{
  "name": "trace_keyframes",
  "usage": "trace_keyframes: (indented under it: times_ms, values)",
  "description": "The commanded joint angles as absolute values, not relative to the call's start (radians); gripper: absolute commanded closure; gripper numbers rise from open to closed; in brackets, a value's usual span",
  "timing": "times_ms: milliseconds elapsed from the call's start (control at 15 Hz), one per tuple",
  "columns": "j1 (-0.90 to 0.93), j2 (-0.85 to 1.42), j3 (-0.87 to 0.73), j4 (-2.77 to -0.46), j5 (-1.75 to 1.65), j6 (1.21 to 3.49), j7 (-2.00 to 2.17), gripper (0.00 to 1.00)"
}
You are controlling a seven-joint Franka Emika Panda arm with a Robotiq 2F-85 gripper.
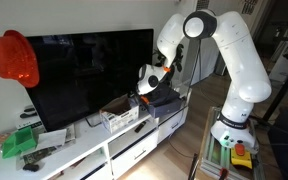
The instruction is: Remove one sachet from the white box and put it on the table
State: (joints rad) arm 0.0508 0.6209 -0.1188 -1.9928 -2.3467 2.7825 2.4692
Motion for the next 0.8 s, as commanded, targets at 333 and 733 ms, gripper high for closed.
trace_keyframes:
  times_ms: [333,733]
  values:
    - [0.055,0.736,-0.122,-1.875,-2.282,2.837,2.389,0.97]
    - [0.061,0.75,-0.111,-1.832,-2.23,2.916,2.337,0.97]
